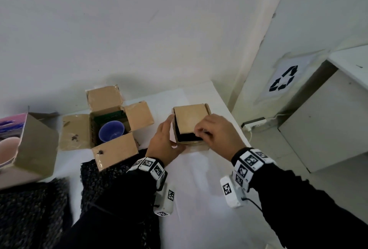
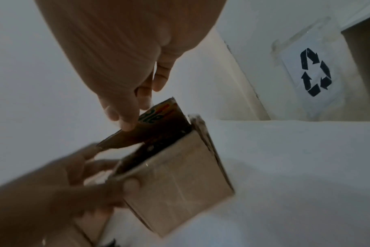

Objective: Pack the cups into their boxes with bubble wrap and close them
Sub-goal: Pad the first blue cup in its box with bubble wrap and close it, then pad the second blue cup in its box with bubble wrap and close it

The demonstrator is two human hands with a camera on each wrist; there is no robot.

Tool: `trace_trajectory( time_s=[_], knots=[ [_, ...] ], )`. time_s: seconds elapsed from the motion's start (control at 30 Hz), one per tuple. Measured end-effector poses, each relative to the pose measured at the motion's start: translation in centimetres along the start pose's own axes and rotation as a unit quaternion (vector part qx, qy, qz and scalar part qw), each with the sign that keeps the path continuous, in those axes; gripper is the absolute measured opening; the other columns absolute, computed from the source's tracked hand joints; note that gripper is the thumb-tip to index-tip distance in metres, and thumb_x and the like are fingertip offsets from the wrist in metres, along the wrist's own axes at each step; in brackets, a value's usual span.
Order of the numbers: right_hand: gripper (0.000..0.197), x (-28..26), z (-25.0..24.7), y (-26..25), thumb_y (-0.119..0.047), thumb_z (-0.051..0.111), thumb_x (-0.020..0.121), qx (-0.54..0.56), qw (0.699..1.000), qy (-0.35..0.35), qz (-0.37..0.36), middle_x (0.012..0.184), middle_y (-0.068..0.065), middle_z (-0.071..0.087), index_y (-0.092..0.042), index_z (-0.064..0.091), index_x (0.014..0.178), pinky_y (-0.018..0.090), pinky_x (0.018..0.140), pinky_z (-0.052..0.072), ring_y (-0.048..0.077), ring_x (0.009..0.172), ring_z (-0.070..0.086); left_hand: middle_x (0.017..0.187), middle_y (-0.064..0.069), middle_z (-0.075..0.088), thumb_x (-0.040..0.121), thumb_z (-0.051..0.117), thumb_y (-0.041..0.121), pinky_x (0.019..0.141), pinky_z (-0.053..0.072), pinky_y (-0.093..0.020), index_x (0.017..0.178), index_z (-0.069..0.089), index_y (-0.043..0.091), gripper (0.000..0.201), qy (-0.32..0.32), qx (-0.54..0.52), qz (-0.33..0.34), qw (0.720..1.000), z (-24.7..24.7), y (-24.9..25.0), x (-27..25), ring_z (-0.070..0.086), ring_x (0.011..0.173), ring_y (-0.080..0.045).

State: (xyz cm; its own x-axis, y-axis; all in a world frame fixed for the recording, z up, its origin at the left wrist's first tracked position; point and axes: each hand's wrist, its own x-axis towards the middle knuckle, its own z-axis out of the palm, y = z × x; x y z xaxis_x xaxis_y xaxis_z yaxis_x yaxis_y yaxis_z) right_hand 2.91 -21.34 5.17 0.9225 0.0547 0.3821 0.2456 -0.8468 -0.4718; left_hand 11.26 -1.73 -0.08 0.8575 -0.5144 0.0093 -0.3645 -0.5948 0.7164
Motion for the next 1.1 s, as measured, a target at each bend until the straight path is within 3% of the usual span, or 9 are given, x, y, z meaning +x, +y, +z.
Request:
trace_trajectory(
  time_s=[0.1, 0.23, 0.4, 0.5, 0.67, 0.77, 0.83, 0.93, 1.1],
  knots=[
    [0.008, -1.7, 1.9, 0.9, -0.009, 0.065, 0.082, -0.052, 0.997, -0.047, -0.025, 0.082, -0.001, 0.062, -0.016, 0.067, 0.082, 0.04, 0.064, 0.049, 0.021, 0.075, 0.055, 0.141, 0.0, 0.041, 0.066, 0.08, 0.034, 0.084, 0.054, -0.04, 0.147, 0.018, 0.035, 0.102, 0.004, -0.006, -0.016, 1.0, 0.3, 0.1, 0.0, 0.066, 0.063, -0.002],
    [0.017, -3.0, 3.6, 2.0, -0.002, 0.071, 0.075, -0.11, 0.992, -0.052, -0.032, 0.084, 0.001, 0.06, -0.015, 0.065, 0.085, 0.036, 0.052, 0.05, 0.022, 0.077, 0.054, 0.138, 0.004, 0.041, 0.067, 0.079, 0.033, 0.087, 0.051, -0.033, 0.142, 0.028, 0.039, 0.091, -0.001, 0.005, -0.009, 1.0, 0.8, 0.2, -0.2, 0.066, 0.066, -0.003],
    [0.018, -3.6, 4.2, 2.1, 0.003, 0.071, 0.073, -0.151, 0.984, 0.014, -0.089, 0.079, 0.002, 0.058, -0.013, 0.065, 0.081, 0.027, 0.054, 0.038, 0.021, 0.072, 0.052, 0.145, 0.005, 0.029, 0.07, 0.063, 0.042, 0.079, 0.057, -0.033, 0.132, 0.048, 0.039, 0.064, -0.037, 0.001, 0.027, 0.999, 0.6, -0.4, -0.9, 0.066, 0.067, 0.001],
    [0.016, -4.8, 4.7, 2.8, 0.002, 0.067, 0.077, -0.152, 0.982, 0.032, -0.107, 0.08, 0.004, 0.06, -0.011, 0.068, 0.086, 0.03, 0.055, 0.044, 0.023, 0.071, 0.054, 0.145, 0.005, 0.03, 0.074, 0.054, 0.059, 0.078, 0.057, -0.034, 0.128, 0.051, 0.041, 0.057, -0.025, 0.006, 0.018, 1.0, 0.6, -0.2, -1.0, 0.066, 0.07, 0.0],
    [0.012, -6.7, 5.2, 2.8, -0.018, 0.063, 0.084, -0.114, 0.993, 0.004, -0.036, 0.09, 0.003, 0.066, -0.012, 0.07, 0.092, 0.034, 0.062, 0.05, 0.022, 0.078, 0.061, 0.143, 0.004, 0.036, 0.079, 0.059, 0.065, 0.08, 0.055, -0.036, 0.118, 0.057, 0.036, 0.049, 0.038, 0.074, -0.023, 0.996, 1.7, 1.0, -0.8, 0.066, 0.072, -0.012],
    [0.017, -6.1, 4.1, 2.4, -0.029, 0.063, 0.085, -0.07, 0.995, 0.068, 0.032, 0.078, 0.0, 0.06, -0.013, 0.064, 0.078, 0.032, 0.06, 0.046, 0.02, 0.07, 0.057, 0.142, 0.005, 0.034, 0.074, 0.064, 0.067, 0.076, 0.055, -0.034, 0.118, 0.055, 0.033, 0.056, 0.048, 0.076, -0.034, 0.995, 2.3, 1.4, -0.9, 0.065, 0.069, -0.012],
    [0.029, -4.9, 3.2, 2.8, -0.04, 0.071, 0.08, -0.06, 0.99, 0.096, 0.085, 0.08, 0.0, 0.052, -0.014, 0.058, 0.078, 0.028, 0.063, 0.041, 0.019, 0.075, 0.049, 0.143, 0.006, 0.032, 0.073, 0.066, 0.064, 0.077, 0.055, -0.034, 0.119, 0.055, 0.033, 0.057, 0.046, 0.06, -0.034, 0.997, 2.3, 1.3, -1.0, 0.064, 0.069, -0.01],
    [0.051, -3.0, 2.7, 3.5, -0.057, 0.078, 0.065, -0.069, 0.988, 0.037, 0.132, 0.089, -0.002, 0.045, -0.019, 0.05, 0.082, 0.029, 0.066, 0.04, 0.018, 0.081, 0.043, 0.147, 0.006, 0.03, 0.075, 0.069, 0.058, 0.079, 0.054, -0.032, 0.123, 0.053, 0.036, 0.056, 0.029, 0.043, -0.021, 0.998, 2.0, 0.8, -1.2, 0.063, 0.069, -0.006],
    [0.046, -2.5, 3.1, 4.7, -0.041, 0.085, 0.062, 0.036, 0.987, -0.009, 0.156, 0.09, -0.006, 0.039, -0.023, 0.046, 0.077, 0.029, 0.064, 0.044, 0.015, 0.079, 0.045, 0.151, 0.002, 0.028, 0.079, 0.075, 0.038, 0.085, 0.045, -0.023, 0.128, 0.053, 0.034, 0.054, 0.011, 0.072, -0.022, 0.997, 1.7, 0.7, -1.0, 0.061, 0.065, -0.003]
  ],
)
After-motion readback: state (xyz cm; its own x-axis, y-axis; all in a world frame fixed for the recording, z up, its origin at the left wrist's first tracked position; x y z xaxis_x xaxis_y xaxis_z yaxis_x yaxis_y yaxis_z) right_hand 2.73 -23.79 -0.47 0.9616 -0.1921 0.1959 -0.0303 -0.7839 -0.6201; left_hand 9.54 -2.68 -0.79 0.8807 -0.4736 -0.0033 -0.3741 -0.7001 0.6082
